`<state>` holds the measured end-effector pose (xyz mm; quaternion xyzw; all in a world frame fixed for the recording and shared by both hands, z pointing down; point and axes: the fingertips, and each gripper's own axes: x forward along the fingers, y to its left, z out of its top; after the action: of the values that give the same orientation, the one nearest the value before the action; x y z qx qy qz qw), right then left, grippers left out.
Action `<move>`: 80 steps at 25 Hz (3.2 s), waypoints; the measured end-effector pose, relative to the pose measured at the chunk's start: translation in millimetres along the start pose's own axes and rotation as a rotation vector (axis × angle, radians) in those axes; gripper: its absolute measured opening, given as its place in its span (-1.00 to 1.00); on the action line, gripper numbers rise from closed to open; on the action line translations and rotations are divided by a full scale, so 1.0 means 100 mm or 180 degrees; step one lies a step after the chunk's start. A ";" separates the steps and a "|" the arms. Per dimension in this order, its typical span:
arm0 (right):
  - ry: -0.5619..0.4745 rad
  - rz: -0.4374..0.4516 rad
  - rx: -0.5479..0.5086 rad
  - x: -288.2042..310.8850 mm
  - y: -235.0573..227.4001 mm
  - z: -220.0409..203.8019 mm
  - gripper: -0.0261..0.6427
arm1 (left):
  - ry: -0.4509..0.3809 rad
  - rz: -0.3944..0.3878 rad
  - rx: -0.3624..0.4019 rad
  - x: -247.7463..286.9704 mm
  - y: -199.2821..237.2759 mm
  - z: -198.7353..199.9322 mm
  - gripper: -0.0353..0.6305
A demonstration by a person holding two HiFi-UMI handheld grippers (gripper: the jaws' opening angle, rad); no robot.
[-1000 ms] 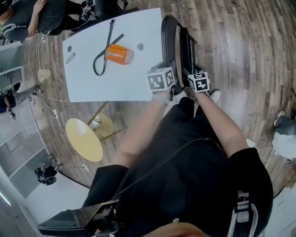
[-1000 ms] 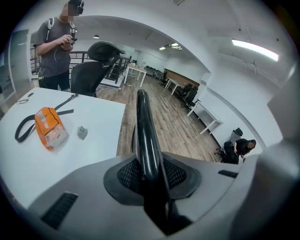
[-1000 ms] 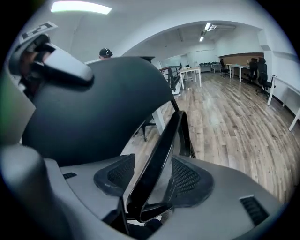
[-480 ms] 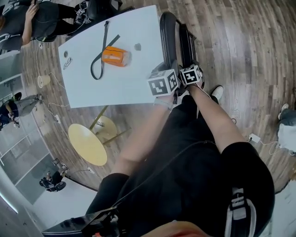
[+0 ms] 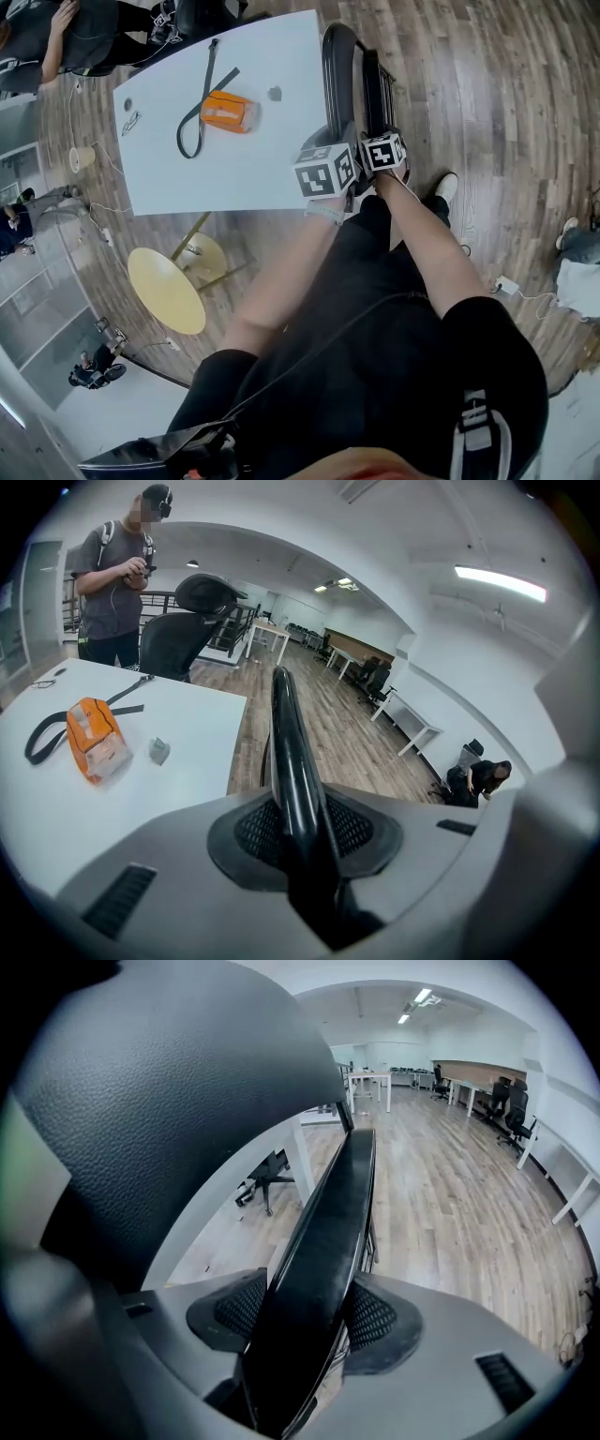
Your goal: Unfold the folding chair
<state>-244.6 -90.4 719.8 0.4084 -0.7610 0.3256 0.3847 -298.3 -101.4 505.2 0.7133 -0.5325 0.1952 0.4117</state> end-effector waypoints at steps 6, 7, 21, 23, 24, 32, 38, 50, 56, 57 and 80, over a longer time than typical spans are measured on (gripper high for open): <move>-0.0132 0.0190 0.0126 -0.09 -0.27 -0.11 -0.19 | 0.0002 -0.0028 0.0018 0.02 -0.09 -0.02 -0.65; -0.0146 0.0241 0.0152 -0.13 -0.32 -0.12 -0.19 | 0.0002 -0.0032 0.0020 0.02 -0.10 -0.03 -0.65; -0.0241 0.1054 0.0663 -0.44 -1.59 -0.67 -0.19 | 0.0044 -0.0136 -0.0115 0.19 -0.22 -0.16 -0.65; -0.0246 0.1240 0.0742 -0.46 -1.83 -0.79 -0.19 | 0.0060 -0.0156 -0.0136 0.24 -0.24 -0.20 -0.65; -0.0246 0.1302 0.0747 -0.47 -1.94 -0.83 -0.19 | 0.0059 -0.0162 -0.0143 0.27 -0.26 -0.22 -0.65; -0.0376 0.1743 0.0934 -0.46 -2.63 -1.18 -0.19 | 0.0079 -0.0243 -0.0189 0.43 -0.31 -0.35 -0.65; -0.0472 0.2250 0.1168 -0.38 -3.20 -1.57 -0.19 | 0.0161 -0.0311 -0.0201 0.59 -0.37 -0.51 -0.65; -0.0346 0.2525 0.1430 -0.03 -4.17 -2.24 -0.19 | 0.0186 -0.0462 -0.0139 1.02 -0.87 -0.74 -0.64; -0.0305 0.2558 0.1524 0.20 -4.47 -2.50 -0.19 | 0.0243 -0.0464 -0.0141 1.17 -0.83 -0.87 -0.64; -0.0303 0.2561 0.1550 0.23 -4.51 -2.54 -0.19 | 0.0259 -0.0455 -0.0142 1.19 -0.81 -0.89 -0.63; -0.0176 0.2510 0.1791 0.73 -5.15 -3.18 -0.15 | 0.0208 -0.0451 -0.0299 1.60 -0.83 -1.14 -0.64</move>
<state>279.3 -94.0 1031.4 0.1856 -0.7502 0.6288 0.0862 -146.0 -98.9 655.3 0.7224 -0.4755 0.1634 0.4746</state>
